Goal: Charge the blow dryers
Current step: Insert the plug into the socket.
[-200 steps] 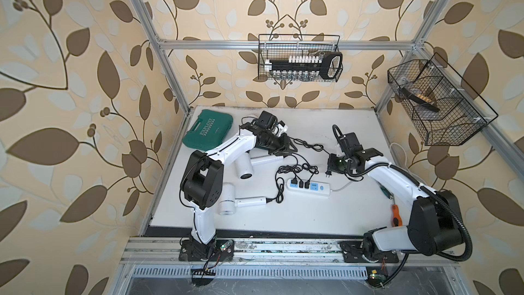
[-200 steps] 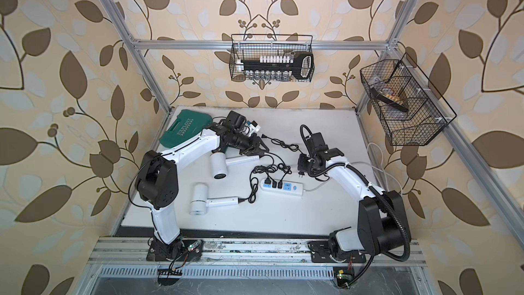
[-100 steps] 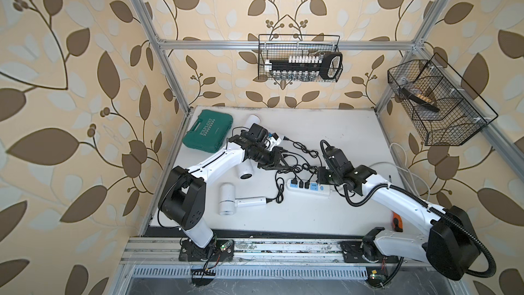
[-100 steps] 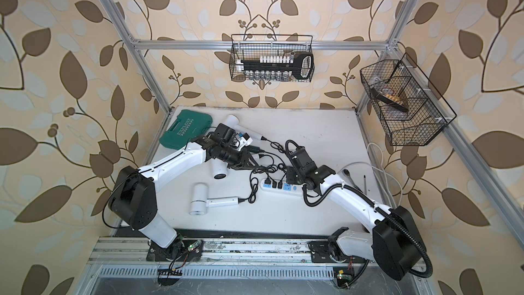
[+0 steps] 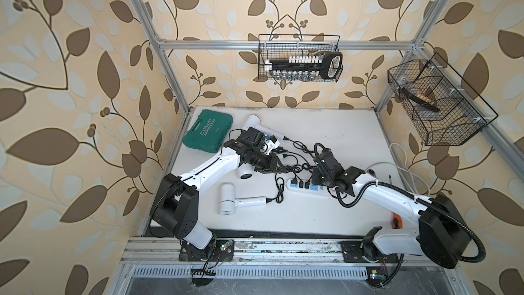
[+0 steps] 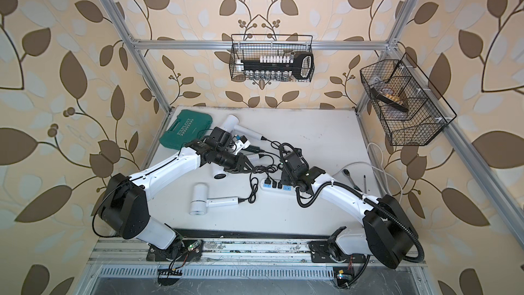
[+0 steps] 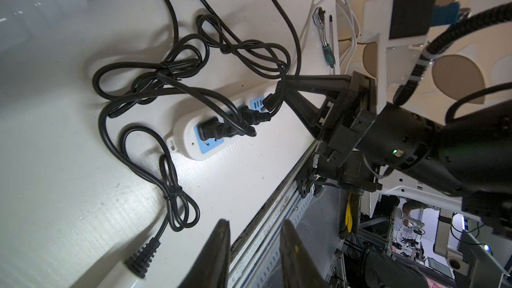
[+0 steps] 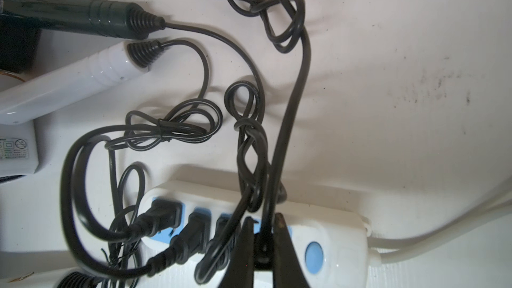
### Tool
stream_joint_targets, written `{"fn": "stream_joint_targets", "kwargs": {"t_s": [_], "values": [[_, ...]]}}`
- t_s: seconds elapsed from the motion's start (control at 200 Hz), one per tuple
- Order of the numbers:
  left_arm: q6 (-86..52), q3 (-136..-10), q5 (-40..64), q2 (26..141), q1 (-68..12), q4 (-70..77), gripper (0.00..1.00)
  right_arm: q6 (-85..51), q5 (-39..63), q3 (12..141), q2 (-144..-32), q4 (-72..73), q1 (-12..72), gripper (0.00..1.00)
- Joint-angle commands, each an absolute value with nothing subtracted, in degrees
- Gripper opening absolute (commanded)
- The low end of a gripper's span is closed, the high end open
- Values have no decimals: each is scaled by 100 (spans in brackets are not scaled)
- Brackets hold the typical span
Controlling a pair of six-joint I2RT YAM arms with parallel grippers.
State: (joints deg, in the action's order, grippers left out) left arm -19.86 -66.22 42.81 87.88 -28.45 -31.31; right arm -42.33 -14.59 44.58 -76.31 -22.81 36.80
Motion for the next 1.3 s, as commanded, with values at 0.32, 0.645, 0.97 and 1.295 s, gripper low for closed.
{"fn": "stream_joint_targets", "kwargs": {"t_s": [0.32, 0.645, 0.97, 1.295], "values": [[-1934, -6454, 4244, 8466, -2829, -2923, 33, -4389, -2052, 4167, -7529, -1905, 3834, 0], [-2043, -6402, 4315, 8532, -2817, -2797, 32, -4386, -2020, 3993, -7425, -1886, 3858, 0], [-2047, -6390, 4315, 8541, -2821, -2798, 32, -4456, -1969, 3804, -7277, -1495, 3894, 0], [-2013, -6409, 4329, 8542, -2821, -2841, 32, -4301, -2217, 3912, -7457, -1473, 4031, 0]]}}
